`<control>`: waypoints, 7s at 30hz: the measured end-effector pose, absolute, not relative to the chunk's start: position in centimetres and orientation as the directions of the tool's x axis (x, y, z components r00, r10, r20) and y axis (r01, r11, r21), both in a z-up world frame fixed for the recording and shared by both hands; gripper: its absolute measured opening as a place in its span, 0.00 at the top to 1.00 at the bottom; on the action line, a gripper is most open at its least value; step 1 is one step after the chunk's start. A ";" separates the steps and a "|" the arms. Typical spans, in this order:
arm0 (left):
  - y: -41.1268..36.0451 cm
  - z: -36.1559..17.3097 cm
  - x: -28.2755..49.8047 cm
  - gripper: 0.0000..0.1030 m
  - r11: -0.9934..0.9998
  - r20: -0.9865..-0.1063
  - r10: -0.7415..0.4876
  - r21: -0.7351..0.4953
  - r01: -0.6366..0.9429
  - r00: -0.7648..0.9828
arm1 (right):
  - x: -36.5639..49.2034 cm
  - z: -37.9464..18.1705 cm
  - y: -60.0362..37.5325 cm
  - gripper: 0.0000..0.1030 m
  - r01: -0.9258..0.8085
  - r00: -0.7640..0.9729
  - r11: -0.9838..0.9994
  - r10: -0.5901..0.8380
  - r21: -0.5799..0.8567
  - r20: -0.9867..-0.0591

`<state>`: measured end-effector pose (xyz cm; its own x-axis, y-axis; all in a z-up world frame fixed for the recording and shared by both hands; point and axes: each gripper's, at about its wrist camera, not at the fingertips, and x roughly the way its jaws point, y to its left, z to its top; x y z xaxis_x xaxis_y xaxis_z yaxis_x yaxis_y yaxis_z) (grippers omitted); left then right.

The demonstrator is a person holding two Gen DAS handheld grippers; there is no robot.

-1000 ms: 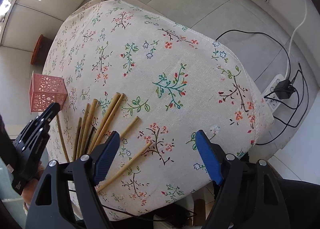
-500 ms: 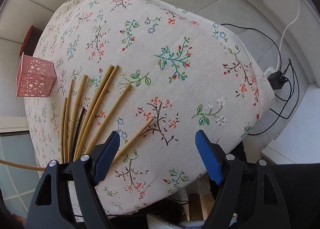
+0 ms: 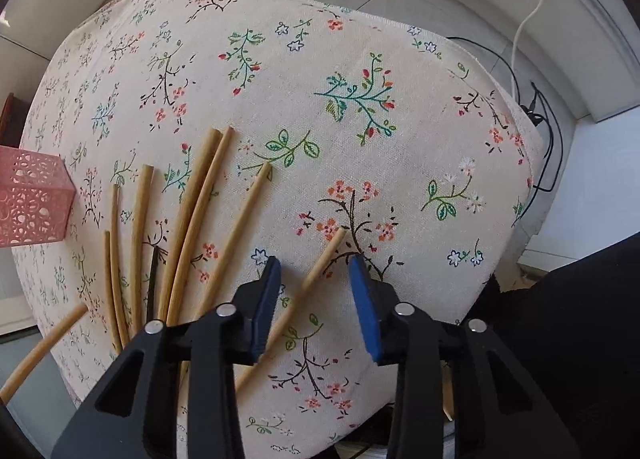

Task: Organize utensils
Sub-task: 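Close the right tool on a wooden chopstick while the left tool lifts its chopstick, then carry both held chopsticks upright over the pink holder with both tools, then open both tools to drop the chopsticks into the pink holder, then move both tools back toward the remaining chopsticks, then lower the left tool and close it on another chopstick, then close the right tool on a wooden chopstick while the left tool lifts its chopstick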

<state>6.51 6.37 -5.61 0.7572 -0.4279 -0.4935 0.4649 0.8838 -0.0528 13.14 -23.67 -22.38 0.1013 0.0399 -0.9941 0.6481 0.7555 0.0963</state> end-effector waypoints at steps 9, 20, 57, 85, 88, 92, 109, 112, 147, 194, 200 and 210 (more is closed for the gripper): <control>7.3 -5.9 7.1 0.96 0.897 -0.494 -0.418 -0.093 0.432 0.762 | 12.7 -22.4 -26.1 0.95 0.639 0.215 0.717 0.182 0.279 -0.960; 7.8 -5.3 7.5 0.96 0.912 -0.480 -0.403 -0.139 0.386 0.779 | 11.1 -15.9 -27.7 0.95 0.519 0.397 0.737 0.242 0.434 -0.885; 7.1 -0.7 21.4 0.94 0.974 -0.435 -0.200 -0.182 0.131 0.878 | 23.9 5.3 -19.6 0.94 0.006 0.745 0.867 0.329 0.499 -0.581; 12.9 -0.6 18.4 0.56 0.937 -0.398 -0.157 -0.349 0.009 0.904 | 26.4 0.1 -14.1 0.62 -0.037 0.715 0.957 0.226 0.288 -0.661; 12.1 -0.2 17.7 0.45 0.946 -0.395 -0.144 -0.323 0.009 0.907 | 25.0 0.7 -15.0 0.51 -0.023 0.732 0.962 0.202 0.272 -0.651; 10.6 0.1 16.6 0.32 0.960 -0.404 -0.123 -0.279 0.006 0.906 | 22.7 1.0 -16.0 0.42 -0.001 0.751 0.971 0.158 0.238 -0.641; 6.8 -3.4 13.6 0.07 0.977 -0.571 -0.127 -0.211 0.005 0.811 | 15.2 -1.0 -21.0 0.07 0.127 0.748 0.974 0.031 0.188 -0.663; 6.4 -5.0 14.0 0.07 0.979 -0.640 -0.144 -0.202 0.016 0.755 | 14.4 -2.3 -22.8 0.07 0.149 0.711 0.968 0.036 0.200 -0.703; 0.6 -25.9 24.0 0.29 1.000 -0.978 -0.023 -0.018 0.025 0.207 | 11.3 -18.6 -32.3 0.07 0.338 0.341 0.860 0.267 0.382 -0.902; 5.8 -9.9 13.1 0.95 0.925 -0.662 -0.347 -0.127 0.357 0.664 | 18.3 -23.1 -23.7 0.83 0.590 0.170 0.762 0.207 0.268 -0.964; 5.6 -9.2 12.7 0.95 0.918 -0.637 -0.361 -0.115 0.378 0.681 | 19.2 -22.8 -22.3 0.85 0.592 0.177 0.781 0.116 0.200 -0.977; 6.0 -7.9 12.1 0.95 0.924 -0.600 -0.362 -0.131 0.359 0.713 | 18.1 -20.9 -24.0 0.95 0.543 0.329 0.757 0.208 0.364 -0.921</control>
